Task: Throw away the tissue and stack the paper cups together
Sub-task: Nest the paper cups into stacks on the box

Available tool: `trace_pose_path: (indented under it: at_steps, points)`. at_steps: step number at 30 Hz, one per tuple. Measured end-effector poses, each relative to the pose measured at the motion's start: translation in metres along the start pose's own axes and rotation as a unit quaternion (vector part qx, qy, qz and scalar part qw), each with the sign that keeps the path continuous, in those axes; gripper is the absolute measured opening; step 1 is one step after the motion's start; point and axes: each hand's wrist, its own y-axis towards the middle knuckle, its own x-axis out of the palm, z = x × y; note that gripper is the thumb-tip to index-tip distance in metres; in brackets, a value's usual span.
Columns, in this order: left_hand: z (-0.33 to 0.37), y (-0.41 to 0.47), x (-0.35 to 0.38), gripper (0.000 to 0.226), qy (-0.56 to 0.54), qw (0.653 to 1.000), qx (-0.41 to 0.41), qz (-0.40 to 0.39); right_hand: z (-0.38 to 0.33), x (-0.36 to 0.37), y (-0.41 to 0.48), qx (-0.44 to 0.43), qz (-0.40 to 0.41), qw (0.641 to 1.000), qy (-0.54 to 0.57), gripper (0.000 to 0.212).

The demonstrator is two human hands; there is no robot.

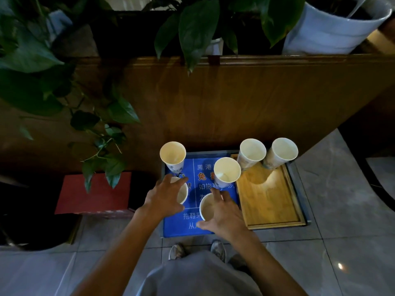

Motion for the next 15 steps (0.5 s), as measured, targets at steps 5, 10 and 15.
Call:
trace_pose_path:
  at_steps: [5, 10, 15]
  points:
    - [0.006, 0.0, 0.0, 0.101, 0.039, 0.999, -0.013, -0.013, 0.009, -0.007, -0.005, -0.024, 0.01, 0.999, 0.028, 0.121]
    - [0.015, -0.004, -0.006, 0.096, 0.035, 0.999, -0.014, -0.009, 0.015, -0.028, -0.015, -0.065, 0.062, 0.995, 0.048, 0.11]
    - [0.04, -0.013, -0.026, 0.087, 0.001, 0.997, 0.021, 0.068, 0.025, -0.068, -0.022, -0.097, 0.103, 0.987, 0.071, 0.078]
